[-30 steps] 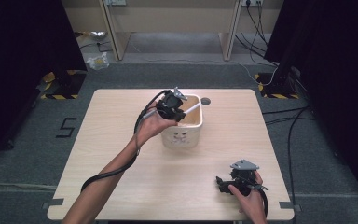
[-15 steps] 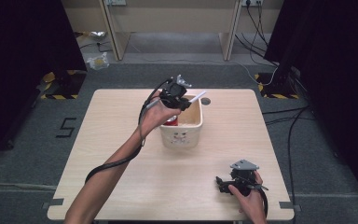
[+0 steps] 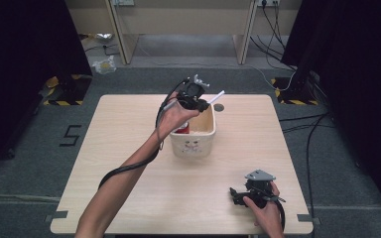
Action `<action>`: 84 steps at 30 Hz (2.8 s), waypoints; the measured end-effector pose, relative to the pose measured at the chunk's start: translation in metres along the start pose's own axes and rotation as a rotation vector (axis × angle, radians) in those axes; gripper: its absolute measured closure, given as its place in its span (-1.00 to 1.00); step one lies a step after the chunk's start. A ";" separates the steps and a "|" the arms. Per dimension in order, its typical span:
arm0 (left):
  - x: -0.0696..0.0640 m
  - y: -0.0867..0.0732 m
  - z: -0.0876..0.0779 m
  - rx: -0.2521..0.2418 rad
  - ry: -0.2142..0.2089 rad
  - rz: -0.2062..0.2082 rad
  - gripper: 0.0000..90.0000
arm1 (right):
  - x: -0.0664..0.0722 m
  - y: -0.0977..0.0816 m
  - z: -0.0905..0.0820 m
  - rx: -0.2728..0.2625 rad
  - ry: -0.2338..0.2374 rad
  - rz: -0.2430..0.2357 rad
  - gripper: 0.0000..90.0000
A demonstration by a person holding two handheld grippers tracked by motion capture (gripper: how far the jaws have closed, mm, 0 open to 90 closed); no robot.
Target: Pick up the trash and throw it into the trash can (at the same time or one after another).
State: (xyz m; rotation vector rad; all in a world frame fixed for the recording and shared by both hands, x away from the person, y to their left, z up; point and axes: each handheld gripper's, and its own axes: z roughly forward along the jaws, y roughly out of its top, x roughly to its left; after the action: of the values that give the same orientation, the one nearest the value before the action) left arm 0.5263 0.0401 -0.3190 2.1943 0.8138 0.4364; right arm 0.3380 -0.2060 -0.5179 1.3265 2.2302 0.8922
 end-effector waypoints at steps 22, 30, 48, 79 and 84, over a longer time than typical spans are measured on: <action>0.002 0.017 0.038 -0.088 -0.011 -0.090 0.76 | 0.000 0.000 0.000 0.000 0.006 -0.003 -0.99; 0.004 0.015 0.038 -0.085 -0.011 -0.096 0.74 | 0.000 0.000 0.000 -0.001 0.006 -0.002 -1.00; 0.010 0.007 0.022 -0.064 -0.011 -0.095 0.60 | 0.000 0.000 0.000 -0.001 0.005 -0.004 -1.00; 0.022 -0.050 -0.032 -0.092 -0.042 -0.115 -0.19 | 0.000 0.000 0.000 -0.002 0.006 -0.003 -1.00; 0.028 -0.060 -0.045 -0.115 -0.037 -0.126 -0.19 | 0.000 0.000 0.000 -0.003 0.006 -0.004 -1.00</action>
State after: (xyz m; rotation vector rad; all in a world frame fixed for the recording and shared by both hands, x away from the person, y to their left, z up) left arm 0.4983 0.1144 -0.3321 2.0266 0.8795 0.3699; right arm 0.3379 -0.2057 -0.5180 1.3199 2.2342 0.8985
